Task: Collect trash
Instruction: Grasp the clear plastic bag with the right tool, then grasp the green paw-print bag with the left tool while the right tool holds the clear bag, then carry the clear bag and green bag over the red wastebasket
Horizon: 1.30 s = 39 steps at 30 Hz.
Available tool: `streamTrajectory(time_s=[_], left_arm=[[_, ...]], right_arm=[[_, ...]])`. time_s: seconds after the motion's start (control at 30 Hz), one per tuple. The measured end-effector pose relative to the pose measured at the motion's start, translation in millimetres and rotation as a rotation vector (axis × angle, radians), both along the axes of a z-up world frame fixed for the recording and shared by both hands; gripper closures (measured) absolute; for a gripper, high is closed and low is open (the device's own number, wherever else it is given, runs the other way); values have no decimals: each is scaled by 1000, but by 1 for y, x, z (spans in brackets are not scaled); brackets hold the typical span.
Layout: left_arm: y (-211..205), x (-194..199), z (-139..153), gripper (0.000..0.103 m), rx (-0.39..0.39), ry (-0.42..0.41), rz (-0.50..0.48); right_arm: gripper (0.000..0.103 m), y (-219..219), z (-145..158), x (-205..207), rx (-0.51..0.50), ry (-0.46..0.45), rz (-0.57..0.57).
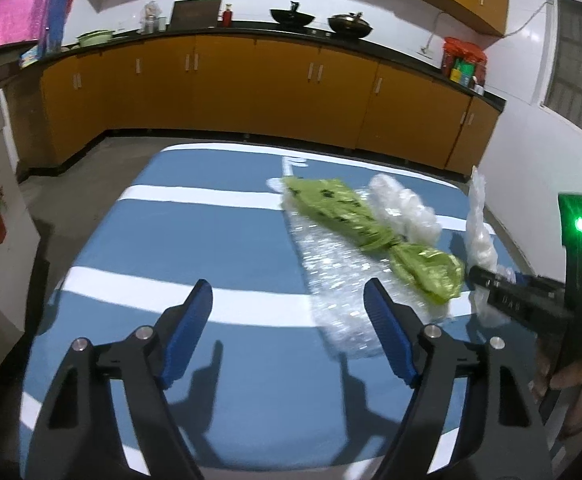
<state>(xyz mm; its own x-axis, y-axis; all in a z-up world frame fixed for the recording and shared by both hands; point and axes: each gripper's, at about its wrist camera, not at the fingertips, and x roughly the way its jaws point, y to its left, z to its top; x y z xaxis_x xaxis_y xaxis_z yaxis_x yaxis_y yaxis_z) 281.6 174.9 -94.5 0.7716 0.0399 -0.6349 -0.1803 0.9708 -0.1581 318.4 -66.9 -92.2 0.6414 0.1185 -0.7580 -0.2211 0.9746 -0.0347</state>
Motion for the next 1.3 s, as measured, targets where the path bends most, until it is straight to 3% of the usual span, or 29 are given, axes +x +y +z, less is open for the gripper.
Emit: streamTrajectory(time_s=[0.33, 0.63, 0.77, 0.9, 1.03, 1.3], left_arm=[[-30, 69, -1, 48, -56, 44, -61], [-47, 113, -21, 53, -63, 146, -65], [-54, 120, -27, 57, -25, 162, -64], [-57, 123, -31, 74, -12, 169, -58], [-54, 117, -31, 84, -22, 146, -69], [-37, 78, -15, 84, -79, 83, -82]], right_arm=[[69, -20, -1, -13, 46, 2, -28], [68, -26, -1, -9, 76, 5, -28], [68, -28, -2, -10, 88, 6, -32], [68, -31, -2, -11, 94, 6, -35], [68, -33, 0, -14, 92, 4, -39], [68, -37, 14, -25, 113, -18, -47]])
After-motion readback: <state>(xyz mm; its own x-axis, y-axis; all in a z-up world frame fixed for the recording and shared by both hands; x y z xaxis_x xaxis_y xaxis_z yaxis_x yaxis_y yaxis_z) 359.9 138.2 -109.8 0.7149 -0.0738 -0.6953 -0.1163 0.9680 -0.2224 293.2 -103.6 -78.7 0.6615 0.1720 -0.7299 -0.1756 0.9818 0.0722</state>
